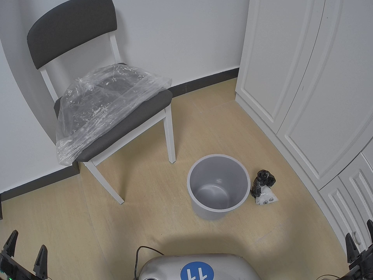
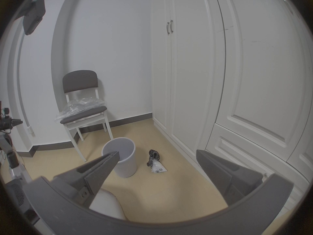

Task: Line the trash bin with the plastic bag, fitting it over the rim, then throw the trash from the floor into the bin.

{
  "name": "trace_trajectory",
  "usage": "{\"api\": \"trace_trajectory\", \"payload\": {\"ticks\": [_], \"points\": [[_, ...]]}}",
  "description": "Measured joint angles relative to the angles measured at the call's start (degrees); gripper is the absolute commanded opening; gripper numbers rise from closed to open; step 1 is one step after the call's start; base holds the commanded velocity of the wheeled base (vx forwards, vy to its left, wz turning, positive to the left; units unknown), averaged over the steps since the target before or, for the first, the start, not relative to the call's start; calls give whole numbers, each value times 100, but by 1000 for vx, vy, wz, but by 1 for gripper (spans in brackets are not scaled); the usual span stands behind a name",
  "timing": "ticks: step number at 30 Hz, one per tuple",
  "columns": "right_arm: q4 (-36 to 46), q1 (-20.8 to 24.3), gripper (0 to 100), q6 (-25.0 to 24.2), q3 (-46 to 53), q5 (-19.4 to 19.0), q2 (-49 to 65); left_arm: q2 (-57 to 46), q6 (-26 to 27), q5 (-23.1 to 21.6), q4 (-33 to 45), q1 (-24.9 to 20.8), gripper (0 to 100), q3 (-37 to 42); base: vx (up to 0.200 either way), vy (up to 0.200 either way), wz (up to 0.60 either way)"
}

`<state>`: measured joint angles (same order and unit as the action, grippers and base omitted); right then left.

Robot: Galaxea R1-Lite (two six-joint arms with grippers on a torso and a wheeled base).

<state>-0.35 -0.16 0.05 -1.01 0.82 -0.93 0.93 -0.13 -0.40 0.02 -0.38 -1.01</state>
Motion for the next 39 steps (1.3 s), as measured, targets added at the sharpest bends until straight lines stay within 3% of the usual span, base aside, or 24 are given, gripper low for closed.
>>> {"api": "trace_trajectory", "payload": {"ticks": [5, 9, 17, 22, 26, 33, 39], "points": [[-9, 5, 100, -155, 0, 20, 0, 0, -282, 133, -2, 2, 100, 0, 0, 0, 0], [-54, 5, 100, -7, 0, -2, 0, 0, 62, 69, -7, 7, 100, 0, 0, 0, 0], [-1125, 11, 100, 284, -306, -480, 0, 0, 122, -22, -18, 7, 100, 0, 0, 0, 0], [-846, 6, 100, 288, -494, -541, 0, 0, -224, -24, -404, 5, 100, 0, 0, 0, 0], [-596, 0, 100, 180, -723, -563, -105, 0, -670, -514, -1119, -2, 100, -152, 0, 0, 0], [-635, -35, 100, 24, -1502, -566, -1178, 201, -433, -906, -1017, -80, 100, -510, 0, 0, 0], [-1207, -138, 100, -305, -2225, -423, -2308, 1186, -244, -961, -950, -119, 100, -965, 0, 0, 0]]}}
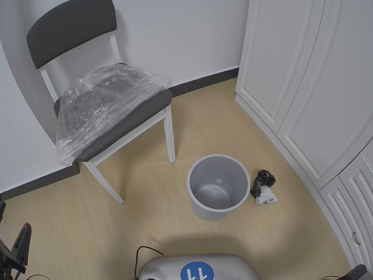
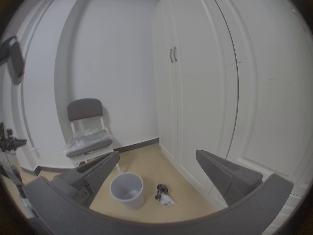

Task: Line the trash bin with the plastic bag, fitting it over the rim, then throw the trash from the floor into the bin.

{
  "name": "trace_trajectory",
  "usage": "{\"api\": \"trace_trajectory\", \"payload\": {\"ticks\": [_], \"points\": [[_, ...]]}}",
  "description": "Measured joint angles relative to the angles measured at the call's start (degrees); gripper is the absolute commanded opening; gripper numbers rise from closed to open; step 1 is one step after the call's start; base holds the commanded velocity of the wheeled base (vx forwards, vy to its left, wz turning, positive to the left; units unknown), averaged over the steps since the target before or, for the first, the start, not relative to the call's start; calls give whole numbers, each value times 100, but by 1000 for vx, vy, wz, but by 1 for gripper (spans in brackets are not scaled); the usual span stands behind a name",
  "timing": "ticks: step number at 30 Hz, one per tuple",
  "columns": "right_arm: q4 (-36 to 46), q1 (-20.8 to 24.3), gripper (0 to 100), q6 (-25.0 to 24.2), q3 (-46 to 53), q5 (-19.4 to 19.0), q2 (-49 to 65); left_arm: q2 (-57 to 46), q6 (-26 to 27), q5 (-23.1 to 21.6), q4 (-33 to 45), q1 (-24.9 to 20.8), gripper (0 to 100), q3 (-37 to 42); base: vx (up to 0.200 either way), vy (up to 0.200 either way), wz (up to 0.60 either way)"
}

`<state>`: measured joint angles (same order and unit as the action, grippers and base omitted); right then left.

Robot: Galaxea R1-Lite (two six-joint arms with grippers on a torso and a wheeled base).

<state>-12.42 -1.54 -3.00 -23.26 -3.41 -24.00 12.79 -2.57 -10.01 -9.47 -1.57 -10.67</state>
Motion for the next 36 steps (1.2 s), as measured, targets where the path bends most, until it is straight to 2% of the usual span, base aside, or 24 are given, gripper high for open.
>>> {"api": "trace_trajectory", "payload": {"ticks": [5, 10, 13, 16, 18, 27, 36], "points": [[-542, -78, 100, -468, -597, 410, -881, 1085, 341, -20, -177, 69, 100, -305, 0, 0, 0], [-731, -124, 100, -738, -903, 641, -1442, 1896, 1317, 38, -267, 135, 100, -400, 0, 0, 0], [-778, -138, 100, -811, -953, 674, -1643, 2280, 1864, 213, -297, 162, 100, -389, 0, 0, 0], [-791, -130, 100, -846, -964, 636, -1781, 2651, 2211, 600, -341, 190, 100, -421, 0, 0, 0], [-809, -124, 100, -870, -942, 529, -1849, 2853, 2313, 752, -432, 199, 100, -527, 0, 0, 0], [-802, -146, 100, -830, -675, 266, -1849, 3231, 2332, 791, -443, 221, 100, -575, 0, 0, 0], [-805, -121, 100, -828, -575, 222, -1853, 3605, 2378, 807, -667, 322, 100, -625, 0, 0, 0]]}}
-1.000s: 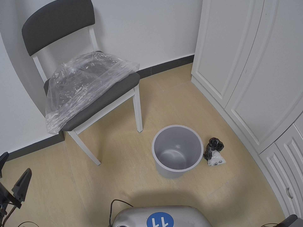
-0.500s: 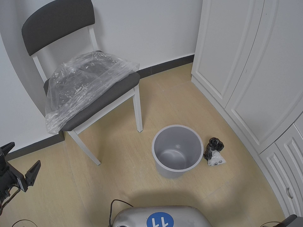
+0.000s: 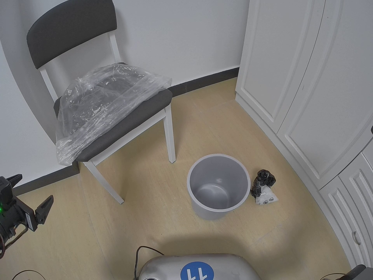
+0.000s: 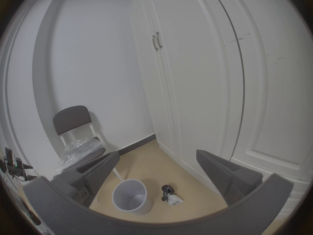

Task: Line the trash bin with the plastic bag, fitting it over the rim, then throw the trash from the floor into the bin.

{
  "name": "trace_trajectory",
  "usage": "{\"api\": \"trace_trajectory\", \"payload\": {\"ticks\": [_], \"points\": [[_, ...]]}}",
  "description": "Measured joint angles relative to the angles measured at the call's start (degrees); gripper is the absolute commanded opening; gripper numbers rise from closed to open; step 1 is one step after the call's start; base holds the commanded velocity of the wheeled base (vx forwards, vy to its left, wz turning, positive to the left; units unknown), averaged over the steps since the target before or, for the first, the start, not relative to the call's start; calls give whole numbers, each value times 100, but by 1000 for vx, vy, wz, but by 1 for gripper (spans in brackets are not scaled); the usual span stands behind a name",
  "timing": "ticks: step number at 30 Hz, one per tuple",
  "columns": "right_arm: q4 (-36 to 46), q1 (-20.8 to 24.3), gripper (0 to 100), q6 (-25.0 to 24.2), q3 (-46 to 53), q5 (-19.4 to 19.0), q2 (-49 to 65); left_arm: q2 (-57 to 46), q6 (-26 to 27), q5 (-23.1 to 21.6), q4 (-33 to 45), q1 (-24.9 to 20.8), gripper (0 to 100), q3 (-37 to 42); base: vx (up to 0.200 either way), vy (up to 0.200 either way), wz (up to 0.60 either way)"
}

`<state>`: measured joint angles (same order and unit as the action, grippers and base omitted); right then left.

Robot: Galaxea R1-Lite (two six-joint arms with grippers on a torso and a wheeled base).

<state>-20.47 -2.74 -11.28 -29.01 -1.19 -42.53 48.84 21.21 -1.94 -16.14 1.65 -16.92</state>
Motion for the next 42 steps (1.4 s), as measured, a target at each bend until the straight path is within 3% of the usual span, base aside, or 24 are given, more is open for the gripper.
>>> {"api": "trace_trajectory", "payload": {"ticks": [10, 18, 25, 29, 36, 42], "points": [[-6, 33, 100, -38, -45, -158, 50, 546, 218, 194, -479, 50, 100, -44, 0, 0, 0], [0, 38, 100, 20, 126, -290, 67, 902, 1275, 238, -707, 37, 100, -66, 0, 0, 0], [-52, -152, 100, -7, 79, -246, -247, 1296, 1671, 243, -1185, 39, 100, -102, 0, 0, 0], [-79, -400, 100, -46, 0, 22, -639, 1556, 1737, 251, -1432, 39, 100, -112, 0, 0, 0], [-919, -404, 100, -411, -157, 1090, -1297, 2037, 2113, 407, -1998, 39, 100, -102, 0, 0, 0], [-1108, -282, 100, -334, -205, 1378, -1524, 2677, 2308, 689, -2647, -17, 100, -101, 0, 0, 0]]}}
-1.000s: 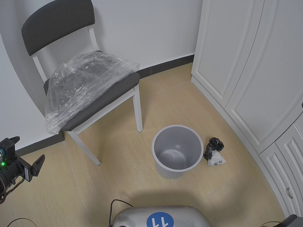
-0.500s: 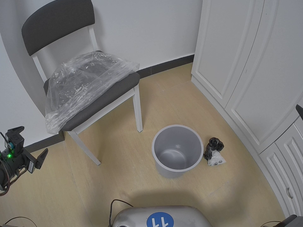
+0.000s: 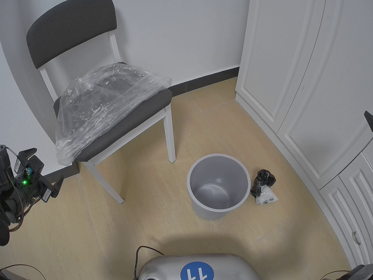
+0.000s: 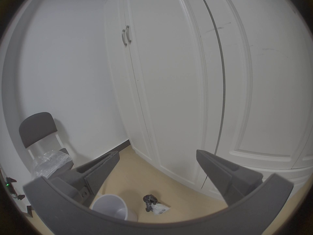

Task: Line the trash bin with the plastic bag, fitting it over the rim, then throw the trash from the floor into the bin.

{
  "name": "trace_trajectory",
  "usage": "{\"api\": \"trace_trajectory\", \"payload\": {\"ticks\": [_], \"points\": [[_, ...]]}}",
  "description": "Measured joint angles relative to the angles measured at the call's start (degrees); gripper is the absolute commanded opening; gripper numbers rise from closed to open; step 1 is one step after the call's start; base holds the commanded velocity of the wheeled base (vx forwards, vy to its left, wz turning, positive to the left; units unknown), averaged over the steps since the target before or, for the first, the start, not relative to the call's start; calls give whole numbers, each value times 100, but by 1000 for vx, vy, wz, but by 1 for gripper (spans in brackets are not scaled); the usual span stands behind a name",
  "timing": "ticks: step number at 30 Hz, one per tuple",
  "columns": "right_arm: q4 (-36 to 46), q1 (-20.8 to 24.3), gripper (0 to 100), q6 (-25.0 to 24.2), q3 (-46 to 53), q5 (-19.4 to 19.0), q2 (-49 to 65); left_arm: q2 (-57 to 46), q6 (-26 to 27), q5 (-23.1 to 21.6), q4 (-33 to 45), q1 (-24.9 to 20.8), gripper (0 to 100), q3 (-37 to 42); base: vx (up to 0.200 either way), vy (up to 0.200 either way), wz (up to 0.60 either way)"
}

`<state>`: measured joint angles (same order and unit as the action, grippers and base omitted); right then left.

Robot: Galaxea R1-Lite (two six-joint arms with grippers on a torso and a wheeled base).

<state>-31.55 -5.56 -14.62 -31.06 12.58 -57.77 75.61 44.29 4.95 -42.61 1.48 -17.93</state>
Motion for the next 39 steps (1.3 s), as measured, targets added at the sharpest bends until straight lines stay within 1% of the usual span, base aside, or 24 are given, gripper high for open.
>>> {"api": "trace_trajectory", "payload": {"ticks": [5, 9, 17, 21, 29, 32, 39], "points": [[-6, 33, 100, 107, -24, -40, 85, 623, 38, 336, -800, -63, 100, -41, 0, 0, 0], [22, 44, 100, 178, -20, -356, 234, 1097, 76, 519, -1241, -107, 100, -94, 0, 0, 0], [29, 39, 100, 200, 15, -453, 405, 1596, 82, 575, -1306, -138, 100, -293, 0, 0, 0], [29, 16, 100, 197, 45, -556, 430, 1805, 66, 728, -1323, -140, 100, -500, 0, 0, 0], [29, -50, 100, 201, 111, -631, 447, 2150, 11, 766, -1378, -101, 100, -913, 0, 0, 0], [29, -63, 100, 204, 130, -670, 450, 2291, 5, 769, -1615, -88, 100, -976, 0, 0, 0], [27, -172, 100, 206, 149, -711, 441, 2662, 0, 802, -2492, 1, 100, -1161, 0, 0, 0]]}}
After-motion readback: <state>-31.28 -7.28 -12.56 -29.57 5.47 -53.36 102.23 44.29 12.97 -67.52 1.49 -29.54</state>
